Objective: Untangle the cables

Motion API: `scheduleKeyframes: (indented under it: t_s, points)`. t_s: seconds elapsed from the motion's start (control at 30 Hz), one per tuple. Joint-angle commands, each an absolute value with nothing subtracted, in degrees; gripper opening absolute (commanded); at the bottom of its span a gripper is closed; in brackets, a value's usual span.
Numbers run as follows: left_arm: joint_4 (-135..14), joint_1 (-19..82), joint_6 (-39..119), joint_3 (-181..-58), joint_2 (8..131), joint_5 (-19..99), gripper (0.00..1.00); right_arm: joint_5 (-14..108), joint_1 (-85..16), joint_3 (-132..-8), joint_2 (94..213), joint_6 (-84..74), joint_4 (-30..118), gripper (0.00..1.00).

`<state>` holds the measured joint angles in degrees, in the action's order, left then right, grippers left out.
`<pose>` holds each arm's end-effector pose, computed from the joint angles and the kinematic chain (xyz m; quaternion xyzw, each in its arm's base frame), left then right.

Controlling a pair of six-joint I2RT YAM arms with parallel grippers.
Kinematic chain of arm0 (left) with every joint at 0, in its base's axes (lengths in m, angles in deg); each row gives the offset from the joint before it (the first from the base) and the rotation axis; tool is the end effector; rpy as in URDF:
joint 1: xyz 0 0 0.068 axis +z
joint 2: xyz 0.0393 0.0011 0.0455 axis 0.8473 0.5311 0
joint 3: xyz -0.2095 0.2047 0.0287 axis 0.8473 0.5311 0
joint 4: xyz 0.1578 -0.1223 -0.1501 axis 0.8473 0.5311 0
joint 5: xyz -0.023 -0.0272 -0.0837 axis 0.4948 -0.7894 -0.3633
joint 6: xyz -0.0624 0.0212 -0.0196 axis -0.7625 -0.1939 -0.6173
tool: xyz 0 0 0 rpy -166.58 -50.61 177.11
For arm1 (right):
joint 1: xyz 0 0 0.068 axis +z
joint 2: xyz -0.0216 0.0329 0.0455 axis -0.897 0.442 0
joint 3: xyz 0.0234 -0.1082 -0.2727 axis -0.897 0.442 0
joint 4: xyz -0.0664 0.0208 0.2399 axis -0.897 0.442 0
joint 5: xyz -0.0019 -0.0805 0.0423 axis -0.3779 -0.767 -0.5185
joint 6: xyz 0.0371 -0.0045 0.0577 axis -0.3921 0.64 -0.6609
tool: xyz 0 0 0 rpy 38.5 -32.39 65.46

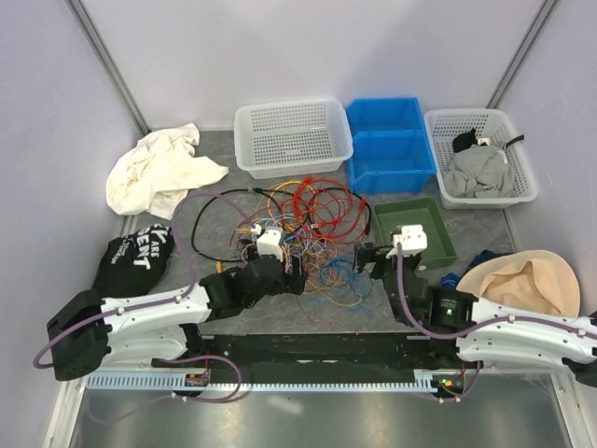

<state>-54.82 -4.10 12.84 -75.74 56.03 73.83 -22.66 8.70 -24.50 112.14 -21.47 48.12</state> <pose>0.1200 -0.1755 0.2132 0.0788 0.8743 -0.2122 0.4294 0.0878 0.1151 0.2921 0.0050 0.7475 0.1158 0.6540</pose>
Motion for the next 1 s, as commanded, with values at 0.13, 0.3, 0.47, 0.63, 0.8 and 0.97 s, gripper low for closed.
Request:
scheduleKeyframes:
  t_s: [0.13,0.3,0.47,0.63,0.8,0.97]
  points:
    - [-62.09,-4.39,17.25,-74.32,50.94,77.69,0.96,-23.99,8.39,-28.46,122.28,-20.74,47.45,0.98]
    - [-65.6,-4.3,19.89,-75.71,54.89,77.69,0.92,-19.95,8.3,-30.15,123.09,-21.53,47.46,0.98]
    - [-64.56,-4.04,22.27,-84.49,67.53,80.4,0.9,-16.96,8.3,-30.41,116.59,-22.59,49.21,0.98]
    - [-55.36,-2.2,16.67,-91.79,73.7,82.6,0.89,-13.79,8.3,-30.59,110.0,-24.43,55.27,0.98]
    - [-49.26,1.04,10.58,-89.27,71.6,84.11,0.89,-13.61,8.39,-28.66,106.56,-25.84,59.23,0.98]
    - [-49.26,3.52,7.5,-85.04,72.03,80.24,0.88,-14.58,8.3,-26.37,103.92,-26.37,59.41,0.98]
